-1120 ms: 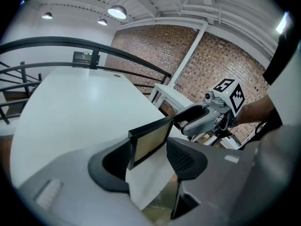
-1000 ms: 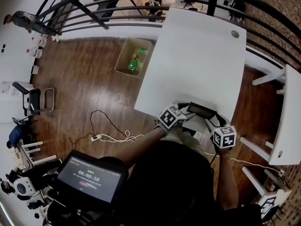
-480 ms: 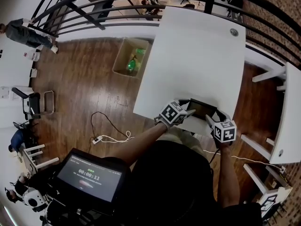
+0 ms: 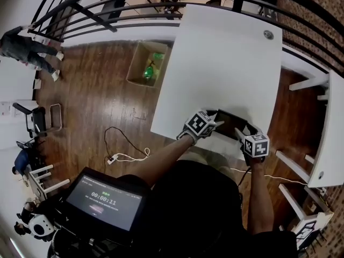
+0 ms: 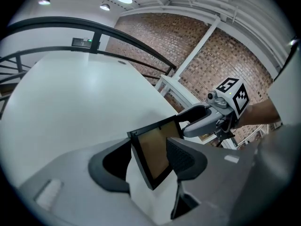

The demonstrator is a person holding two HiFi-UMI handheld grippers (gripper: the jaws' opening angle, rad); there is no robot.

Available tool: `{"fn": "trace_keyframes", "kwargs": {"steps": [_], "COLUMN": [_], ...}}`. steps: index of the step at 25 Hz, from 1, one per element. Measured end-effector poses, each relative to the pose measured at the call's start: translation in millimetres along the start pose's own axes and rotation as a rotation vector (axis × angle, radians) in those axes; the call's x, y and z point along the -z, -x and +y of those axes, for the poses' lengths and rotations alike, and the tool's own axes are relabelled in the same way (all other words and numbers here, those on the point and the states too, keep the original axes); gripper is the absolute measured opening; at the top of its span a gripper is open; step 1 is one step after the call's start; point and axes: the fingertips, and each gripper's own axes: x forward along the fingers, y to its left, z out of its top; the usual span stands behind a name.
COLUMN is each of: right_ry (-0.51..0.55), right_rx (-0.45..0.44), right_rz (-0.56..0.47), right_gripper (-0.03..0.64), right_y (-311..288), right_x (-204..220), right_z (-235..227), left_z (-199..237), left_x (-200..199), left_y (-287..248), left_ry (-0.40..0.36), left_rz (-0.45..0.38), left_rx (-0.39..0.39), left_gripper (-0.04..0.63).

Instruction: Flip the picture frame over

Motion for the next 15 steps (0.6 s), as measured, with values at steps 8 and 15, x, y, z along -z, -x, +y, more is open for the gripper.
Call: {"fn": "trace_keyframes", "kwargs": {"steps": [8, 15], "right_ry": [-0.026, -0.035], "right_rx": [-0.007, -0.006], "right_rz": [0.030, 0.055], "right_gripper": [0.253, 0.262], "right_y": [-20, -31], "right_x": [1, 4], "right_z": [-8, -12], "left_z": [8, 16], "left_x": [8, 15], "left_y": [-10, -18], "left_ry": [0.046, 0.049], "left_rz": [0.054, 0.087], "left_rx": [0.011, -0.003], "left_gripper": [0.238, 0.238]}}
